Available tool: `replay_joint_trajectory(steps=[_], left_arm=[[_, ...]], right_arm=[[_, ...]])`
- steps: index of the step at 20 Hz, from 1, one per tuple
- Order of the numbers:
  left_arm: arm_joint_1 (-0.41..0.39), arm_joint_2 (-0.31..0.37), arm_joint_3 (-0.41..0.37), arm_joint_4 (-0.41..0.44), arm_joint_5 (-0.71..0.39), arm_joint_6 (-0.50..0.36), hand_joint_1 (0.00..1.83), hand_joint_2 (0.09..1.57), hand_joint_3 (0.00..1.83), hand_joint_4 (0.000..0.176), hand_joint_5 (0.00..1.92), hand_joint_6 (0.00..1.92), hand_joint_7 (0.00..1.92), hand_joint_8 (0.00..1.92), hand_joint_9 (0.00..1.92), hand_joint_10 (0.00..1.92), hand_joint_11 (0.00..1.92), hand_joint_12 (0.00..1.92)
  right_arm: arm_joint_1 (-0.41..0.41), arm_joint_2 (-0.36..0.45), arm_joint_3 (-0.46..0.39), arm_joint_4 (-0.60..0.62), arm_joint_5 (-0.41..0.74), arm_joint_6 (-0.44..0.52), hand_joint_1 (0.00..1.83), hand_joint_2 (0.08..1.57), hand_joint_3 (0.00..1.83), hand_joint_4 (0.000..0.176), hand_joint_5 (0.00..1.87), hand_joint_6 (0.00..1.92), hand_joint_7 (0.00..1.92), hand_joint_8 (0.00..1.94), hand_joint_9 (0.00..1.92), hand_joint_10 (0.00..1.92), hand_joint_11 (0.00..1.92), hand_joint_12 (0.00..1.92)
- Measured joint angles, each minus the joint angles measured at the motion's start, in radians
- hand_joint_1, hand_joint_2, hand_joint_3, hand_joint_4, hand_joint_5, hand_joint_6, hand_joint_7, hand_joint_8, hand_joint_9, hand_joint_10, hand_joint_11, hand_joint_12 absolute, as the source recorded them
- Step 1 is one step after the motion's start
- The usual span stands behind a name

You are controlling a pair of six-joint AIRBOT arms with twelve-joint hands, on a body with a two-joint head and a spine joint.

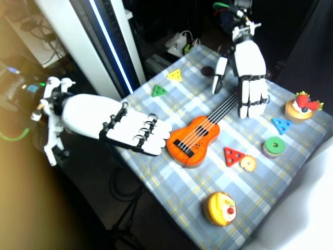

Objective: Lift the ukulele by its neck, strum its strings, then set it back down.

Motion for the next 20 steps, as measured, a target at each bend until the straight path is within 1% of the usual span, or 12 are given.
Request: replay_joint_trajectory(steps=[1, 2, 3, 4, 8, 9, 10, 11, 15, 17, 19, 20], left_arm=[[0.005, -0.009, 0.01, -0.009, -0.014, 0.002, 1.01, 1.1, 0.0, 0.027, 0.48, 0.07, 0.52, 0.08, 0.48, 0.12, 0.0, 1.27], [0.005, -0.016, 0.018, -0.029, -0.022, 0.0, 1.09, 1.15, 0.0, 0.0, 0.57, 0.09, 0.62, 0.21, 0.42, 0.63, 0.0, 1.48], [0.012, -0.025, 0.031, -0.044, -0.037, 0.0, 1.14, 1.28, 0.0, 0.0, 0.58, 1.16, 0.75, 1.2, 0.43, 1.03, 0.02, 1.77], [0.015, -0.033, 0.04, -0.053, -0.045, 0.001, 1.14, 1.29, 0.0, 0.0, 0.56, 1.4, 0.75, 1.44, 0.46, 1.29, 0.13, 1.89], [0.03, -0.047, 0.047, -0.082, -0.06, 0.024, 1.18, 1.22, 0.0, 0.0, 0.8, 1.15, 0.78, 1.53, 0.64, 1.68, 0.47, 1.9], [0.03, -0.048, 0.047, -0.084, -0.061, 0.024, 1.25, 1.08, 0.0, 0.0, 0.79, 1.52, 0.75, 1.84, 0.76, 1.87, 0.75, 1.92], [0.031, -0.047, 0.047, -0.088, -0.06, 0.024, 1.26, 1.07, 0.0, 0.0, 0.74, 1.69, 0.74, 1.91, 0.79, 1.91, 0.82, 1.92], [0.033, -0.047, 0.047, -0.086, -0.061, 0.027, 1.29, 1.07, 0.0, 0.0, 0.74, 1.85, 0.78, 1.92, 0.86, 1.92, 0.95, 1.92], [0.036, -0.023, 0.014, -0.088, -0.084, 0.029, 1.28, 1.1, 0.01, 0.0, 0.85, 1.92, 1.01, 1.92, 1.2, 1.92, 1.36, 1.92], [0.036, -0.009, -0.006, -0.076, -0.083, 0.029, 1.28, 1.15, 0.01, 0.031, 0.88, 1.92, 1.06, 1.92, 1.27, 1.92, 1.4, 1.92], [0.034, 0.001, -0.024, -0.058, -0.079, 0.028, 1.27, 1.19, 0.02, 0.026, 0.89, 1.92, 1.07, 1.92, 1.28, 1.92, 1.41, 1.92], [0.032, 0.005, -0.033, -0.04, -0.081, 0.022, 1.31, 1.18, 0.01, 0.012, 0.91, 1.92, 1.08, 1.92, 1.29, 1.92, 1.41, 1.92]], right_arm=[[0.0, 0.0, 0.0, 0.0, 0.0, 0.0, 0.5, 1.33, 0.0, 0.0, 0.0, 0.0, 0.0, 0.0, 0.0, 0.0, 0.0, 0.0], [0.0, 0.0, 0.0, 0.0, 0.0, 0.0, 0.49, 1.33, 0.0, 0.0, 0.0, 0.0, 0.0, 0.0, 0.0, 0.0, 0.0, 0.0], [0.0, 0.0, 0.0, 0.0, 0.0, 0.0, 0.47, 1.33, 0.0, 0.0, 0.0, 0.0, 0.0, 0.0, 0.0, 0.0, 0.0, 0.0], [0.0, 0.0, 0.0, 0.002, 0.0, 0.0, 0.46, 1.33, 0.0, 0.0, 0.0, 0.0, 0.0, 0.0, 0.0, 0.0, 0.0, 0.0], [0.0, 0.0, 0.0, 0.005, 0.0, 0.0, 0.36, 1.32, 0.0, 0.0, 0.0, 0.0, 0.0, 0.0, 0.0, 0.0, 0.05, 0.02], [0.0, 0.0, 0.0, 0.007, 0.002, 0.0, 0.41, 1.31, 0.0, 0.0, 0.0, 0.0, 0.0, 0.0, 0.0, 0.0, 0.04, 0.03], [0.0, 0.002, 0.0, 0.003, 0.009, 0.0, 0.43, 1.31, 0.0, 0.0, 0.0, 0.0, 0.0, 0.0, 0.0, 0.0, 0.01, 0.14], [0.0, 0.002, 0.0, 0.003, 0.009, 0.0, 0.49, 1.3, 0.0, 0.0, 0.0, 0.0, 0.0, 0.0, 0.0, 0.0, 0.0, 0.03], [0.0, 0.014, -0.006, 0.011, 0.029, 0.0, 0.56, 1.32, 0.01, 0.007, 0.0, 0.0, 0.0, 0.0, 0.0, 0.0, 0.0, 0.0], [0.0, 0.016, -0.009, 0.016, 0.052, 0.0, 0.59, 1.33, 0.01, 0.01, 0.0, 0.0, 0.0, 0.0, 0.0, 0.0, 0.0, 0.0], [0.0, 0.016, -0.011, 0.001, 0.061, 0.0, 0.61, 1.35, 0.01, 0.0, 0.0, 0.0, 0.0, 0.0, 0.0, 0.0, 0.0, 0.0], [0.0, 0.016, -0.011, -0.007, 0.062, 0.004, 0.52, 1.35, 0.01, 0.0, 0.0, 0.0, 0.0, 0.0, 0.0, 0.0, 0.0, 0.0]])
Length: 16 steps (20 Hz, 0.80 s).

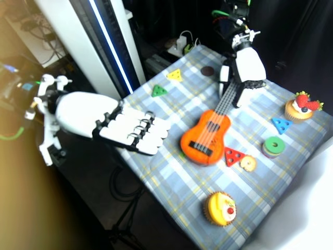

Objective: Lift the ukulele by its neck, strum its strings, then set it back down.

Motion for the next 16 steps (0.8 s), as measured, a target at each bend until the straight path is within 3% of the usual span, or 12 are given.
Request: replay_joint_trajectory(steps=[1, 3, 4, 5, 7, 8, 12, 13, 14, 15, 16], left_arm=[[-0.006, 0.0, -0.002, 0.014, -0.002, -0.006, 1.29, 1.18, 0.01, 0.0, 0.9, 1.92, 1.1, 1.92, 1.32, 1.92, 1.45, 1.92], [-0.013, 0.008, -0.014, 0.031, -0.014, -0.008, 1.28, 1.19, 0.0, 0.0, 0.96, 1.92, 1.19, 1.92, 1.39, 1.92, 1.5, 1.92], [-0.02, 0.01, -0.021, 0.041, -0.023, -0.01, 1.22, 1.22, 0.01, 0.0, 0.98, 1.92, 1.21, 1.92, 1.4, 1.92, 1.5, 1.92], [-0.021, 0.013, -0.025, 0.047, -0.034, -0.011, 1.2, 1.24, 0.02, 0.0, 0.97, 1.92, 1.2, 1.92, 1.4, 1.92, 1.5, 1.92], [-0.022, 0.026, -0.037, 0.062, -0.047, -0.011, 1.21, 1.25, 0.02, 0.0, 0.98, 1.92, 1.26, 1.92, 1.43, 1.92, 1.52, 1.92], [-0.023, 0.029, -0.04, 0.071, -0.049, -0.011, 1.24, 1.26, 0.02, 0.0, 0.97, 1.92, 1.27, 1.92, 1.44, 1.92, 1.54, 1.92], [-0.038, 0.044, -0.056, 0.106, -0.073, -0.01, 1.41, 1.19, 0.0, 0.0, 0.96, 1.92, 1.3, 1.92, 1.45, 1.92, 1.55, 1.92], [-0.041, 0.045, -0.057, 0.108, -0.074, -0.011, 1.44, 1.19, 0.0, 0.0, 0.97, 1.92, 1.34, 1.92, 1.47, 1.92, 1.57, 1.92], [-0.043, 0.046, -0.057, 0.117, -0.074, -0.011, 1.44, 1.19, 0.0, 0.0, 0.98, 1.92, 1.35, 1.92, 1.47, 1.92, 1.56, 1.92], [-0.043, 0.048, -0.058, 0.119, -0.074, -0.011, 1.44, 1.19, 0.0, 0.0, 0.98, 1.92, 1.36, 1.92, 1.47, 1.92, 1.55, 1.92], [-0.043, 0.05, -0.061, 0.124, -0.075, -0.011, 1.45, 1.18, 0.0, 0.0, 0.98, 1.92, 1.37, 1.92, 1.47, 1.92, 1.56, 1.92]], right_arm=[[0.0, 0.001, 0.0, -0.009, -0.001, 0.009, 0.55, 1.36, 0.01, 0.0, 0.01, 0.0, 0.0, 0.0, 0.0, 0.0, 0.0, 0.0], [0.002, 0.002, 0.004, -0.025, -0.001, 0.044, 0.64, 1.38, 0.02, 0.0, 0.02, 0.01, 0.0, 0.0, 0.0, 0.0, 0.0, 0.0], [0.008, 0.002, 0.016, -0.05, -0.005, 0.09, 0.64, 1.39, 0.02, 0.011, 0.03, 0.01, 0.0, 0.0, 0.0, 0.0, 0.0, 0.0], [0.019, 0.002, 0.026, -0.071, -0.01, 0.123, 0.67, 1.4, 0.02, 0.0, 0.05, 0.01, 0.0, 0.0, 0.0, 0.0, 0.0, 0.0], [0.055, 0.0, 0.037, -0.1, -0.036, 0.159, 0.69, 1.4, 0.01, 0.0, 0.13, 0.04, 0.0, 0.0, 0.0, 0.0, 0.01, 0.0], [0.079, -0.001, 0.04, -0.119, -0.052, 0.171, 0.71, 1.42, 0.0, 0.0, 0.17, 0.02, 0.01, 0.0, 0.0, 0.0, 0.0, 0.19], [0.227, -0.029, 0.063, -0.262, -0.164, 0.206, 1.42, 1.4, 0.0, 0.0, 0.35, 0.03, 0.1, 0.01, 0.13, 0.02, 0.0, 1.18], [0.242, -0.031, 0.064, -0.275, -0.183, 0.207, 1.58, 1.38, 0.0, 0.009, 0.4, 0.03, 0.11, 0.01, 0.16, 0.02, 0.02, 1.55], [0.274, -0.038, 0.069, -0.299, -0.225, 0.208, 1.65, 1.41, 0.0, 0.014, 0.45, 0.02, 0.12, 0.0, 0.2, 0.01, 0.01, 1.7], [0.306, -0.049, 0.079, -0.321, -0.272, 0.208, 1.65, 1.42, 0.0, 0.069, 0.47, 0.02, 0.11, 0.0, 0.16, 0.0, 0.03, 1.83], [0.335, -0.058, 0.087, -0.341, -0.32, 0.208, 1.79, 1.29, 0.0, 0.082, 0.49, 0.01, 0.11, 0.0, 0.16, 0.0, 0.31, 1.88]])
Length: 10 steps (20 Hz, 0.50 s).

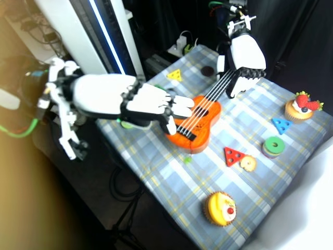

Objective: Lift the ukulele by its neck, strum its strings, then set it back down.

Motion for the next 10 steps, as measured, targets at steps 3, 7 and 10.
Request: replay_joint_trajectory(steps=[3, 7, 10], left_arm=[[-0.003, 0.0, -0.002, 0.012, 0.002, 0.0, 1.44, 1.18, 0.0, 0.0, 0.98, 1.92, 1.4, 1.92, 1.49, 1.92, 1.58, 1.92], [-0.007, 0.0, -0.005, 0.022, 0.003, 0.0, 1.41, 1.19, 0.0, 0.0, 0.96, 1.92, 1.39, 1.92, 1.48, 1.92, 1.56, 1.92], [-0.007, 0.0, -0.007, 0.026, 0.002, 0.0, 1.42, 1.18, 0.0, 0.0, 0.96, 1.92, 1.38, 1.92, 1.47, 1.92, 1.55, 1.92]], right_arm=[[0.056, -0.033, 0.018, -0.051, -0.103, 0.001, 1.65, 1.34, 0.05, 0.095, 0.36, 0.01, 0.07, 0.01, 0.09, 0.02, 0.02, 1.39], [0.121, -0.078, 0.04, -0.125, -0.211, 0.003, 1.58, 1.34, 0.06, 0.015, 0.29, 0.0, 0.08, 0.0, 0.07, 0.02, 0.0, 1.18], [0.134, -0.113, 0.05, -0.187, -0.277, 0.002, 1.15, 1.26, 0.04, 0.0, 0.66, 1.07, 0.14, 0.01, 0.03, 0.01, 0.0, 1.03]])
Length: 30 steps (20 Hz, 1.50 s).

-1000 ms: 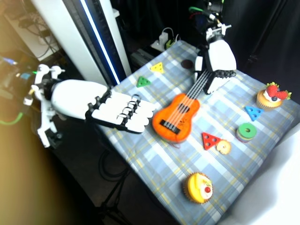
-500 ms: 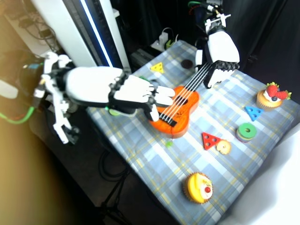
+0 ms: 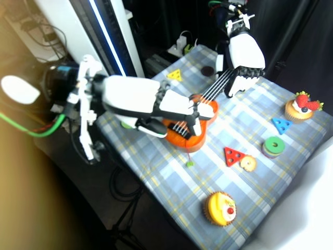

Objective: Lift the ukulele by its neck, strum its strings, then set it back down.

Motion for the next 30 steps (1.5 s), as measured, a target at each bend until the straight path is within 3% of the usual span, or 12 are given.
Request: replay_joint_trajectory(steps=[1, 4, 6, 9, 14, 16, 18, 19, 20, 22, 25, 30], left_arm=[[0.0, 0.0, -0.001, 0.001, 0.0, 0.001, 1.42, 1.18, 0.0, 0.0, 0.97, 1.92, 1.37, 1.92, 1.46, 1.92, 1.53, 1.92], [-0.004, 0.0, -0.004, 0.009, 0.006, -0.001, 1.39, 1.19, 0.0, 0.0, 0.95, 1.92, 1.34, 1.92, 1.48, 1.92, 1.55, 1.92], [-0.004, 0.0, -0.002, 0.005, 0.006, 0.008, 1.39, 1.18, 0.0, 0.0, 0.95, 1.92, 1.32, 1.92, 1.45, 1.92, 1.54, 1.92], [-0.004, 0.0, -0.002, 0.0, 0.005, 0.005, 1.4, 1.18, 0.0, 0.0, 0.96, 1.92, 1.36, 1.92, 1.49, 1.92, 1.56, 1.92], [-0.003, 0.0, -0.001, -0.006, 0.009, 0.005, 1.34, 1.22, 0.01, 0.0, 0.98, 1.92, 1.41, 1.92, 1.51, 1.92, 1.56, 1.92], [-0.003, 0.0, 0.006, -0.021, 0.002, 0.002, 1.34, 1.22, 0.01, 0.0, 0.99, 1.92, 1.43, 1.92, 1.52, 1.92, 1.56, 1.92], [-0.003, 0.0, 0.006, -0.024, -0.003, 0.001, 1.34, 1.23, 0.01, 0.0, 1.03, 1.92, 1.44, 1.92, 1.53, 1.92, 1.56, 1.92], [-0.003, 0.0, 0.006, -0.025, -0.003, 0.0, 1.34, 1.21, 0.01, 0.0, 1.03, 1.92, 1.42, 1.92, 1.52, 1.92, 1.55, 1.92], [-0.003, -0.001, 0.01, -0.03, 0.0, 0.0, 1.32, 1.23, 0.01, 0.0, 1.0, 1.92, 1.38, 1.92, 1.5, 1.92, 1.56, 1.92], [-0.003, -0.003, 0.02, -0.036, 0.008, 0.0, 1.33, 1.21, 0.0, 0.0, 1.0, 1.92, 1.37, 1.92, 1.48, 1.92, 1.55, 1.92], [-0.003, -0.005, 0.023, -0.024, 0.042, 0.0, 1.38, 1.21, 0.0, 0.0, 1.04, 1.92, 1.29, 1.92, 1.43, 1.92, 1.55, 1.92], [-0.037, -0.04, 0.09, -0.013, 0.169, 0.018, 1.38, 1.18, 0.0, 0.0, 1.09, 1.92, 1.28, 1.92, 1.42, 1.92, 1.57, 1.92]], right_arm=[[0.001, -0.006, 0.0, -0.009, -0.013, 0.001, 1.05, 1.39, 0.09, 0.0, 0.14, 1.28, 0.18, 0.02, 0.1, 0.07, 0.0, 1.2], [0.005, -0.012, -0.003, -0.039, -0.031, 0.0, 0.55, 1.56, 0.05, 0.0, 0.27, 0.45, 0.29, 0.02, 0.09, 0.5, 0.0, 1.65], [0.005, -0.009, -0.017, -0.06, -0.043, 0.0, 0.23, 1.52, 0.0, 0.0, 0.28, 0.13, 0.17, 0.0, 0.03, 0.23, 0.0, 0.77], [0.005, -0.006, -0.036, -0.221, -0.021, 0.186, 0.86, 1.49, 0.07, 0.028, 0.7, 0.17, 0.04, 0.0, 0.0, 0.0, 0.0, 0.01], [0.011, 0.008, 0.0, -0.421, 0.097, 0.563, 1.07, 1.08, 0.96, 0.063, 0.85, 0.09, 0.13, 0.02, 0.02, 0.01, 0.01, 0.01], [0.01, 0.033, -0.001, -0.436, 0.123, 0.607, 1.18, 1.05, 0.97, 0.0, 0.97, 0.1, 0.24, 0.0, 0.06, 0.01, 0.0, 0.12], [0.011, 0.048, -0.008, -0.43, 0.151, 0.615, 0.95, 1.17, 0.79, 0.0, 1.04, 0.15, 0.46, 0.02, 0.1, 0.01, 0.0, 0.0], [0.011, 0.063, -0.018, -0.428, 0.167, 0.616, 0.9, 1.18, 0.73, 0.0, 0.95, 0.24, 0.5, 0.03, 0.18, 0.08, 0.0, 0.6], [0.011, 0.074, -0.026, -0.43, 0.182, 0.616, 0.94, 1.26, 0.22, 0.0, 0.69, 1.25, 0.48, 0.02, 0.31, 0.18, 0.0, 1.21], [0.05, 0.116, -0.039, -0.44, 0.196, 0.619, 1.06, 1.35, 0.1, 0.0, 0.4, 0.42, 0.57, 0.14, 0.3, 1.06, 0.13, 1.85], [0.061, 0.158, -0.04, -0.325, 0.205, 0.531, 0.48, 1.28, 0.0, 0.0, 0.38, 0.02, 0.22, 0.0, 0.04, 0.16, 0.0, 0.68], [0.058, 0.158, -0.044, -0.303, 0.208, 0.515, 0.67, 1.39, 0.03, 0.0, 0.37, 0.0, 0.19, 0.0, 0.07, 0.04, 0.0, 0.64]])
